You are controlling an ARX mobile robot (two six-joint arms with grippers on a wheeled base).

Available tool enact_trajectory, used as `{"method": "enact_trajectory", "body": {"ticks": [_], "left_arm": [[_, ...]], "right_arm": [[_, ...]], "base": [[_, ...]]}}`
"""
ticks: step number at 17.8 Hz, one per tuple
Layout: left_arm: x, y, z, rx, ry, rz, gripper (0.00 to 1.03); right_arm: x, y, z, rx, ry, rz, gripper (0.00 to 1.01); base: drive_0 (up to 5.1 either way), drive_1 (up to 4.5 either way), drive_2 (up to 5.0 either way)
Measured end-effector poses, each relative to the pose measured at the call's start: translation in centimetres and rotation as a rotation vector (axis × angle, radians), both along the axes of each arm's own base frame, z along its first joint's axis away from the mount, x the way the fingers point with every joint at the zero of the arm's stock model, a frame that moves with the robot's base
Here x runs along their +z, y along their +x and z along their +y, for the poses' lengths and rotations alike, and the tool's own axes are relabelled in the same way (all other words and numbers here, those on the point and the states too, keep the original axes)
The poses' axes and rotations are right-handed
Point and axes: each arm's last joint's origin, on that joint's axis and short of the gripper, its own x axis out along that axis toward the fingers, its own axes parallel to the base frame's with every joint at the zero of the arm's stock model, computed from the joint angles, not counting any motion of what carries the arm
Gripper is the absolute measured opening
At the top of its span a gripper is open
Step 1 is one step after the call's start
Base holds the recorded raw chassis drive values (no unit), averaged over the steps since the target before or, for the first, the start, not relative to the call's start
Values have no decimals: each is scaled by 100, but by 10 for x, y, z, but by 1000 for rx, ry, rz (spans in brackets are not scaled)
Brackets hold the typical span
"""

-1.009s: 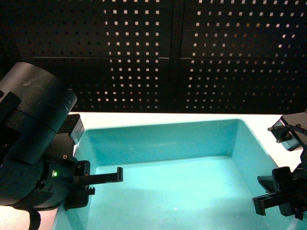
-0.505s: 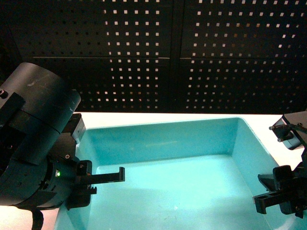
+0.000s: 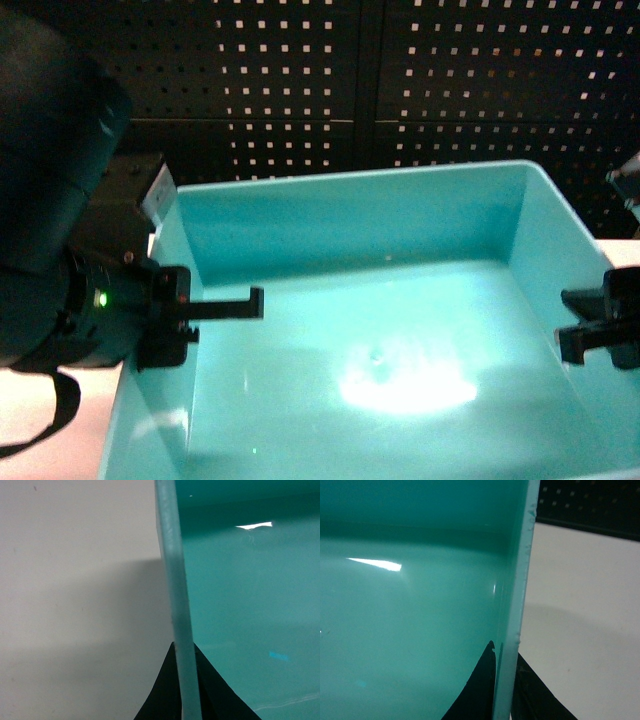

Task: Stack blue boxes stably on right

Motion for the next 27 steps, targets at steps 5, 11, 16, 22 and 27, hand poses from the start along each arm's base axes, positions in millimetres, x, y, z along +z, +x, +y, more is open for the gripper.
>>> {"method": "enact_trajectory", "body": {"ticks": [5,11,16,22,27], "left_arm": [[48,11,2,-18,-39,-148,2],[104,20,3,-34,-76,-313,2],[139,19,4,-46,-94,-402,2],[152,16,7,-55,-99,-476,2],[152,16,7,-57,-93,-479,2]], "right_arm": [[50,14,-10,-27,25,-134,7],[118,24,-14,-32,61,-290,7],[157,24,-14,-30,72,-377,7],[172,20,-12,-46,80,-434,7],[172,19,-13,-49,80,-435,7]], "base": [[0,0,0],[0,0,0],[0,0,0],[0,0,0],[0,0,0]]}}
